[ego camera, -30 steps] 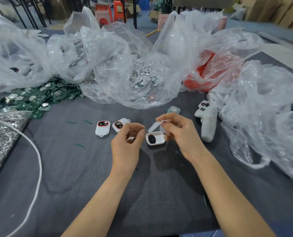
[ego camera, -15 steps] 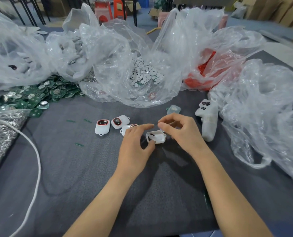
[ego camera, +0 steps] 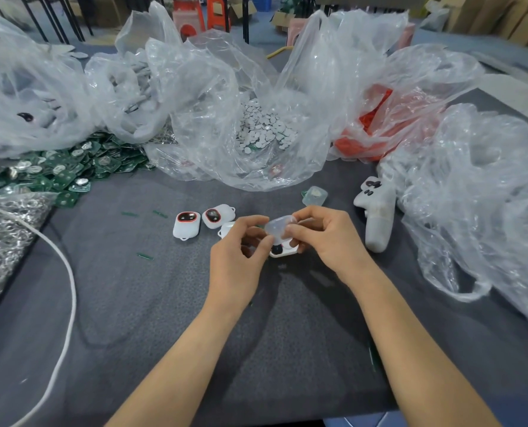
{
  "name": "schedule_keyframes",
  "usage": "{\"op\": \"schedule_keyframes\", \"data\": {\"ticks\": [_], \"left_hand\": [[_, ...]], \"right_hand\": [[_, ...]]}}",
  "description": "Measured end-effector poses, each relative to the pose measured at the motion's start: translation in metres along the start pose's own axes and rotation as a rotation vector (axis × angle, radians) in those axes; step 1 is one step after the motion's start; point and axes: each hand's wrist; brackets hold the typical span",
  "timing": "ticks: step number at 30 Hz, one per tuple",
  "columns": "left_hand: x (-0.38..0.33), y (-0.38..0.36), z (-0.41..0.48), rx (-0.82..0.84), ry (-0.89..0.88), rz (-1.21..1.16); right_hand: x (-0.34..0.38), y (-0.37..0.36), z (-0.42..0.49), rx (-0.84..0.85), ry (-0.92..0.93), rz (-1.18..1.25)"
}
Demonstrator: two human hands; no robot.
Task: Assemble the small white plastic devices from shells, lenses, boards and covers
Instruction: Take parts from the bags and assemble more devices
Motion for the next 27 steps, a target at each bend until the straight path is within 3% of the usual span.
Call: {"op": "schedule_keyframes", "data": {"ticks": [8,12,14,27], "left_hand": [[0.004,0.001,0.001,0.008,-0.020,0.023],[0.009,-0.003,-0.001,0.229,-0.162,0.329],[0.010,-0.005,-0.001,0.258,-0.197,0.403],[0.010,-0.002,0.001,0.243,-0.179,0.316]], "right_hand": [[0.003,0.003,0.000,-0.014,-0.037,0.068],[0.003,0.009,0.002,-0.087,-0.081,0.092],[0.003,0.010,0.002,-0.089,-0.093,0.080],[0.001,0.006,-0.001,-0.019,-0.062,-0.219]]}}
Point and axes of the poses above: each hand's wrist, its own z-axis towards the middle knuckle, its own y-axis out of the back of the hand, x = y × z, and after that the axes turned 7 degrees about -y, right-handed
